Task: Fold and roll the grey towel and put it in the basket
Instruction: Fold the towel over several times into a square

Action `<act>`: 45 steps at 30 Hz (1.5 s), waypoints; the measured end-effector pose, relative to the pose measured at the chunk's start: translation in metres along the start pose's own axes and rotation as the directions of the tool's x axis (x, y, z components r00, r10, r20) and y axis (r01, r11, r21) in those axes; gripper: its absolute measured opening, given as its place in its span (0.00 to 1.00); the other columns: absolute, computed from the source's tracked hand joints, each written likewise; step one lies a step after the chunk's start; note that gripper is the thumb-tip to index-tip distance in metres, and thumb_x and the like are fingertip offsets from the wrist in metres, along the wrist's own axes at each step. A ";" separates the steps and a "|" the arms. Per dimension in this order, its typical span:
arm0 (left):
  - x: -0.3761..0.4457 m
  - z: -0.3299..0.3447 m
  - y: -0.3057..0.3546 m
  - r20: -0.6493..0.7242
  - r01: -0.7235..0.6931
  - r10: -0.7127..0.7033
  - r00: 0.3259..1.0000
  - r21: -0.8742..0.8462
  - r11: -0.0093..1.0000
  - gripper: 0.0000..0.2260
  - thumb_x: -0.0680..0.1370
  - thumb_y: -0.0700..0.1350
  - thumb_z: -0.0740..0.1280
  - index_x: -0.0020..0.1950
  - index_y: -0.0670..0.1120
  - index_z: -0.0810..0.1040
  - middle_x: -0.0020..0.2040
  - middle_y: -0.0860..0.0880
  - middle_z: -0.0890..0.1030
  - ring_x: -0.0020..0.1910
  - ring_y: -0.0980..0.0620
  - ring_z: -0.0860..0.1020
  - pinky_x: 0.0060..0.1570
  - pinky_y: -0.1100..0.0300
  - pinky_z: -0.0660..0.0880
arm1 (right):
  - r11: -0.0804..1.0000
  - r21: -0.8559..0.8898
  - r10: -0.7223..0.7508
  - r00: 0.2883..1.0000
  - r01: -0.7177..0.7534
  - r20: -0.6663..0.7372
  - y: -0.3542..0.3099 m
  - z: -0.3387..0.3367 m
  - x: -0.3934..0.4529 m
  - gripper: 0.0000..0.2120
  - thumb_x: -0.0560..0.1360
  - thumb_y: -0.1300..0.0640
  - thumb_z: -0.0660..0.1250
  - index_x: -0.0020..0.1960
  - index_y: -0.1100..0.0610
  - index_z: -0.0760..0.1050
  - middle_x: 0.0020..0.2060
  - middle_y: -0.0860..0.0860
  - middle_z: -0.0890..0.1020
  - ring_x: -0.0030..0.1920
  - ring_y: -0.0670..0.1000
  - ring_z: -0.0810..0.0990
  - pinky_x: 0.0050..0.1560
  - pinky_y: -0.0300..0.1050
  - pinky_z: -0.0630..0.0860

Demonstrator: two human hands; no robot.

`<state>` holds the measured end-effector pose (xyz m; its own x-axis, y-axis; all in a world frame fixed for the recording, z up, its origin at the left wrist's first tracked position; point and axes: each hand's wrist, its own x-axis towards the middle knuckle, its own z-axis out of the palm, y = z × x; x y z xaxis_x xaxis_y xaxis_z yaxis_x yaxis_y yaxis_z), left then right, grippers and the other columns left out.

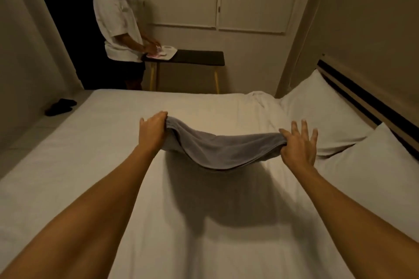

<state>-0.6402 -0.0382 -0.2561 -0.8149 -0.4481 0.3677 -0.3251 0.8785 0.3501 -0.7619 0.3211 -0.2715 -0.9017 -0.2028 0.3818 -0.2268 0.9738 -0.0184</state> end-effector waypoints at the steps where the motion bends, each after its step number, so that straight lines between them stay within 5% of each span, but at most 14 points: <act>1: -0.024 0.008 -0.006 0.035 0.003 -0.003 0.999 0.010 1.000 0.14 0.79 0.38 0.61 0.65 0.42 0.72 0.62 0.41 0.78 0.60 0.40 0.76 0.68 0.41 0.62 | 1.000 0.007 -0.018 1.000 0.017 0.025 0.003 0.011 -0.022 0.22 0.74 0.59 0.64 0.68 0.50 0.71 0.74 0.56 0.63 0.76 0.57 0.51 0.71 0.58 0.38; 6: -0.155 0.042 -0.052 0.280 -0.022 0.001 0.960 0.070 0.997 0.18 0.78 0.34 0.61 0.67 0.43 0.71 0.66 0.42 0.75 0.63 0.42 0.74 0.67 0.45 0.65 | 0.984 0.157 -0.126 0.953 0.084 0.277 0.034 0.059 -0.150 0.22 0.71 0.66 0.67 0.64 0.57 0.75 0.64 0.58 0.76 0.66 0.59 0.71 0.72 0.54 0.52; 10: -0.253 0.063 -0.077 0.455 -0.007 -0.006 0.890 0.027 1.000 0.17 0.79 0.38 0.62 0.68 0.44 0.72 0.66 0.42 0.75 0.60 0.43 0.77 0.62 0.53 0.72 | 0.945 0.327 -0.155 0.860 -0.015 0.486 0.056 0.082 -0.240 0.19 0.75 0.65 0.58 0.63 0.55 0.74 0.60 0.55 0.78 0.57 0.57 0.78 0.56 0.46 0.72; 15: -0.333 0.084 -0.077 0.618 -0.106 -0.026 0.785 0.176 0.979 0.26 0.78 0.31 0.54 0.76 0.44 0.57 0.77 0.43 0.58 0.75 0.45 0.60 0.72 0.54 0.55 | 0.965 0.259 -0.190 0.773 0.035 0.605 0.076 0.109 -0.307 0.18 0.76 0.61 0.58 0.64 0.52 0.73 0.64 0.53 0.75 0.60 0.55 0.76 0.58 0.46 0.71; 18: -0.359 0.094 -0.080 0.669 -0.204 -0.012 0.743 0.244 0.948 0.27 0.79 0.32 0.54 0.77 0.43 0.53 0.78 0.45 0.54 0.76 0.47 0.54 0.73 0.54 0.54 | 0.969 0.233 -0.211 0.769 0.083 0.604 0.084 0.118 -0.328 0.23 0.76 0.66 0.59 0.69 0.54 0.70 0.69 0.55 0.71 0.67 0.57 0.71 0.65 0.48 0.68; 27: -0.410 0.076 -0.117 0.694 -0.205 -0.087 0.715 0.327 0.923 0.28 0.76 0.29 0.56 0.75 0.43 0.58 0.75 0.47 0.61 0.74 0.48 0.59 0.68 0.55 0.62 | 0.986 0.152 -0.150 0.747 0.066 0.648 0.123 0.120 -0.363 0.26 0.74 0.68 0.59 0.70 0.53 0.69 0.70 0.55 0.70 0.67 0.57 0.72 0.63 0.50 0.70; 32: -0.455 0.062 -0.128 0.718 -0.119 -0.144 0.681 0.302 0.946 0.27 0.77 0.29 0.53 0.76 0.44 0.58 0.76 0.45 0.60 0.75 0.48 0.60 0.71 0.57 0.57 | 0.984 0.160 -0.162 0.721 0.072 0.674 0.130 0.106 -0.400 0.25 0.73 0.68 0.61 0.68 0.55 0.72 0.66 0.57 0.74 0.61 0.60 0.76 0.56 0.53 0.74; 42: -0.545 0.054 -0.159 0.794 -0.006 -0.235 0.561 0.288 0.958 0.24 0.78 0.32 0.57 0.74 0.44 0.63 0.75 0.43 0.63 0.74 0.46 0.62 0.71 0.56 0.57 | 0.990 0.048 -0.114 0.540 0.135 0.834 0.140 0.091 -0.494 0.24 0.77 0.61 0.59 0.72 0.49 0.65 0.72 0.49 0.68 0.64 0.55 0.74 0.57 0.46 0.73; 45: -0.542 0.057 -0.147 0.761 0.038 -0.235 0.604 0.268 0.963 0.22 0.78 0.31 0.57 0.72 0.42 0.67 0.72 0.41 0.68 0.71 0.44 0.66 0.69 0.54 0.60 | 0.993 0.077 -0.115 0.562 0.091 0.819 0.140 0.093 -0.496 0.24 0.76 0.64 0.59 0.71 0.51 0.68 0.69 0.52 0.71 0.61 0.56 0.76 0.55 0.48 0.74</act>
<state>-0.1783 0.0851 -0.5553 -0.7812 -0.3516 -0.5159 -0.4723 0.8732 0.1201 -0.3806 0.5482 -0.5495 -0.7821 -0.3106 -0.5403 -0.3357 0.9404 -0.0547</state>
